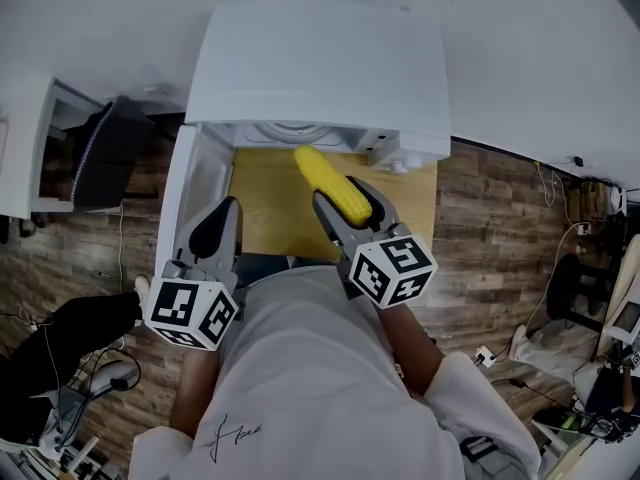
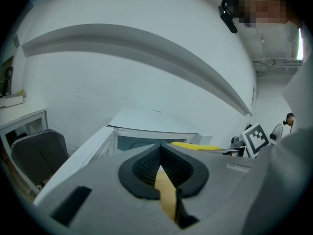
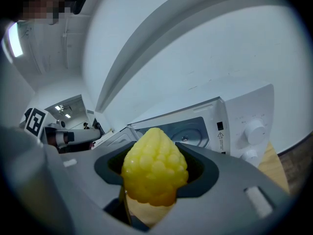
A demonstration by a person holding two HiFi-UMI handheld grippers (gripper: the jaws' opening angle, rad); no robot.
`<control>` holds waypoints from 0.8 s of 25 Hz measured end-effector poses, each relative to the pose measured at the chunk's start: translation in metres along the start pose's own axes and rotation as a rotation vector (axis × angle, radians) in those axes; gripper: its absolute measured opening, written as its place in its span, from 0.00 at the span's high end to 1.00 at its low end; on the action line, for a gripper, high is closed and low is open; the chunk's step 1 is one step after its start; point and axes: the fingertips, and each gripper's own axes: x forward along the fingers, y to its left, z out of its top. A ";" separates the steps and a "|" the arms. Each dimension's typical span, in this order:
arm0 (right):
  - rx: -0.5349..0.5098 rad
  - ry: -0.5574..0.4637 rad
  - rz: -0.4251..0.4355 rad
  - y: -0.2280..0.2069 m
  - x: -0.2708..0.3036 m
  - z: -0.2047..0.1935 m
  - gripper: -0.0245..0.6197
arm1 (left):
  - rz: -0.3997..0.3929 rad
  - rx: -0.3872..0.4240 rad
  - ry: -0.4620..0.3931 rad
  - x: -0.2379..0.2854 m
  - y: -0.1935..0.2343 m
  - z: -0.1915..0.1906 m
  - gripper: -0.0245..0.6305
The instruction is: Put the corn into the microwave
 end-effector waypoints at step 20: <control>-0.006 0.034 -0.035 -0.023 0.042 -0.015 0.56 | 0.017 0.004 0.046 0.010 0.011 -0.006 0.97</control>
